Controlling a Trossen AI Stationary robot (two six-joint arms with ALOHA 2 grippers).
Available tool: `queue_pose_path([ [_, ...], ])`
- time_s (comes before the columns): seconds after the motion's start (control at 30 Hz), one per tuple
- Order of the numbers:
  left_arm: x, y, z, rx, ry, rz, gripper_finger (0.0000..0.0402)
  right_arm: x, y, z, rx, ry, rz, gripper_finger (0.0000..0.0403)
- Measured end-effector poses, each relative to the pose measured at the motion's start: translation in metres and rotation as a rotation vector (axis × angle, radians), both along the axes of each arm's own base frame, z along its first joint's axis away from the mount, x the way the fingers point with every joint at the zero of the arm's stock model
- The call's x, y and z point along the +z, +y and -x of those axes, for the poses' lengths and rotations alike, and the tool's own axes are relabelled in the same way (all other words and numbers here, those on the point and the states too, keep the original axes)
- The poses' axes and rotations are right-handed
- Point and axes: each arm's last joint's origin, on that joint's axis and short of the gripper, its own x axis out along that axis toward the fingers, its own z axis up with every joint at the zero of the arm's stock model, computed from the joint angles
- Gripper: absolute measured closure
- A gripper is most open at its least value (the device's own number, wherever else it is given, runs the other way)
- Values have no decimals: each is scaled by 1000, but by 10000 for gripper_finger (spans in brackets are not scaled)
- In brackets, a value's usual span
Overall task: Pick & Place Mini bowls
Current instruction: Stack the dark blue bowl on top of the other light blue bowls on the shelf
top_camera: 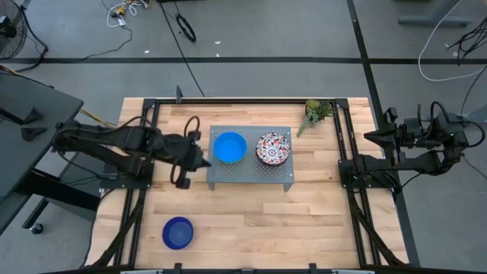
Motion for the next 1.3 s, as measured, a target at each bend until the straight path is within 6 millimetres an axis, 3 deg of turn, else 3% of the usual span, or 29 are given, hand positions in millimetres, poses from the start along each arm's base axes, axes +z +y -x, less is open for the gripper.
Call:
queue_pose_path([
  [0.27,-8,-30,13,-134,125,104,401,0,0,0,0,0,0,380],
  [0.87,-17,-87,51,-135,367,349,401,0,0,0,0,0,0,380],
  [1.3,-44,-114,42,-25,549,367,396,0,0,0,0,0,0,380],
])
